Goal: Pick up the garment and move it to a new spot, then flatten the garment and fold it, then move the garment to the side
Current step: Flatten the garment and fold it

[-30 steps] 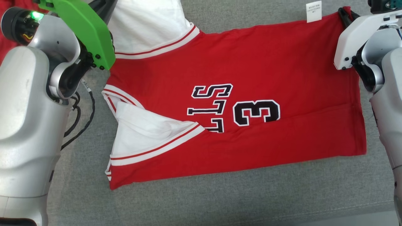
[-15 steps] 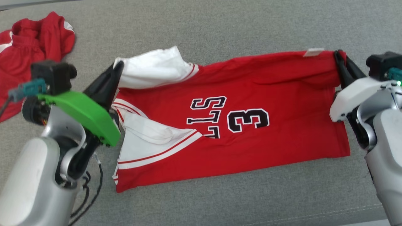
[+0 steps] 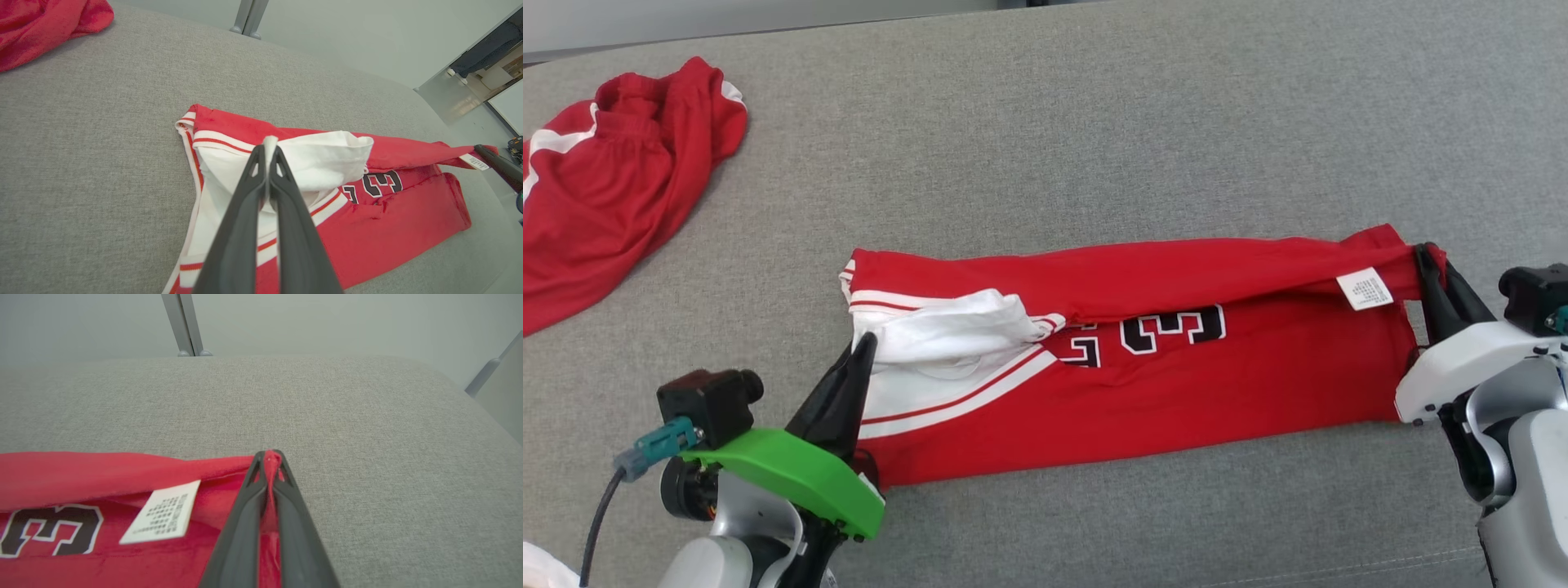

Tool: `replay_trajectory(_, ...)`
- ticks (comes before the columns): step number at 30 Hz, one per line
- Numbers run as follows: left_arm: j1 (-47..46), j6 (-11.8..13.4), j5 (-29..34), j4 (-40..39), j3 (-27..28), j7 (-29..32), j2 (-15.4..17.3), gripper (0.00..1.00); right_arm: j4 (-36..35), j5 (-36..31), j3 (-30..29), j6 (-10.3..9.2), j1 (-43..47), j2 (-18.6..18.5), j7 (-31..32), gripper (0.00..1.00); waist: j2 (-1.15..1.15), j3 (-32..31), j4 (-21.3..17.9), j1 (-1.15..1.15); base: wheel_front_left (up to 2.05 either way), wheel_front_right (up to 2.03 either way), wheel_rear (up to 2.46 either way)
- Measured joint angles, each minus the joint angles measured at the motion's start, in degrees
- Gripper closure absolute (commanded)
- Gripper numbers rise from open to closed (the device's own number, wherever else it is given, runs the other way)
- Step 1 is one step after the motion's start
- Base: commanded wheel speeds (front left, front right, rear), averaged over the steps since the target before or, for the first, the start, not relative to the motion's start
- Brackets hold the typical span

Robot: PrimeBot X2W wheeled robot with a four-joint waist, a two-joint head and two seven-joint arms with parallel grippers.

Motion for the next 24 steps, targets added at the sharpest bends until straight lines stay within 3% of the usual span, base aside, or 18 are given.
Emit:
replay_trajectory(11,4.37,0.47,-0.73,3.04,0.56,-3.41,-0.79,1.00,-1.85,-1.89,-2.32,0.00,5.15,3.52,-0.89,1.00,0.00,-0.04,-0.63,0.00,0.00,0.00,0.00)
replay_trajectory(13,5.28,0.64,-0.73,3.57,0.37,-3.93,-0.98,1.00,-1.58,-2.29,-2.54,0.00,5.53,4.04,-1.92,0.57,0.00,-0.34,-0.79,0.00,0.00,0.00,0.00)
replay_trajectory(14,5.70,0.63,-0.71,3.70,0.23,-4.05,-0.99,0.89,-1.44,-2.32,-2.79,0.00,5.69,4.44,-2.44,0.04,0.00,-0.49,-0.84,0.00,0.00,0.00,0.00)
replay_trajectory(15,6.21,0.63,-0.68,3.86,0.11,-4.48,-1.01,0.61,-1.21,-2.32,-3.13,0.00,5.99,4.91,-3.05,0.00,0.00,-0.70,-0.90,0.00,0.00,0.00,0.00)
replay_trajectory(16,6.72,0.63,-0.59,3.79,0.10,-5.00,-1.04,0.14,-0.83,-2.32,-3.48,0.00,6.30,5.22,-3.55,0.00,0.00,-0.97,-0.95,0.00,0.00,0.00,0.00)
replay_trajectory(17,7.10,0.67,-0.48,3.57,0.12,-5.47,-1.12,0.00,-0.56,-2.32,-3.93,0.00,6.54,5.41,-3.89,0.00,0.00,-1.20,-0.96,0.00,0.00,0.00,0.00)
replay_trajectory(24,9.21,3.37,1.19,-0.45,3.02,-10.66,-1.49,0.00,-0.36,-2.34,-9.07,0.00,9.65,7.20,-7.09,0.00,0.00,-3.59,-0.60,0.00,0.00,0.00,0.00)
